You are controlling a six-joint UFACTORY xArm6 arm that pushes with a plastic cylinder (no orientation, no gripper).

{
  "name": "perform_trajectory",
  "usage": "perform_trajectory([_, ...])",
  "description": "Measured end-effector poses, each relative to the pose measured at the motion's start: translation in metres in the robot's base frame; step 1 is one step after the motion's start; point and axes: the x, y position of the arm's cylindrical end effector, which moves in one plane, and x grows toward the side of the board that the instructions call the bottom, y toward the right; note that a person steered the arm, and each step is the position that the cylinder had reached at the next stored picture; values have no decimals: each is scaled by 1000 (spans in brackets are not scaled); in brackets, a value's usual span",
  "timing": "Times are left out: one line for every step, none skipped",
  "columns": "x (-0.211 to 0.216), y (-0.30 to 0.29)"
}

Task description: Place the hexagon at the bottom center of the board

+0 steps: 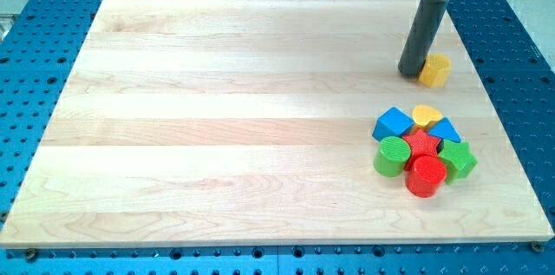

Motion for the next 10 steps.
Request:
perform_trajectory([47,-35])
perform_trajectory([70,26])
perform_trajectory([90,87])
perform_trajectory([140,89])
perform_trajectory([141,58])
perform_trajectory([137,17])
perform_trajectory([137,-10])
perform_trajectory([141,-10])
perform_trajectory([143,-10])
perform_trajectory([146,-10])
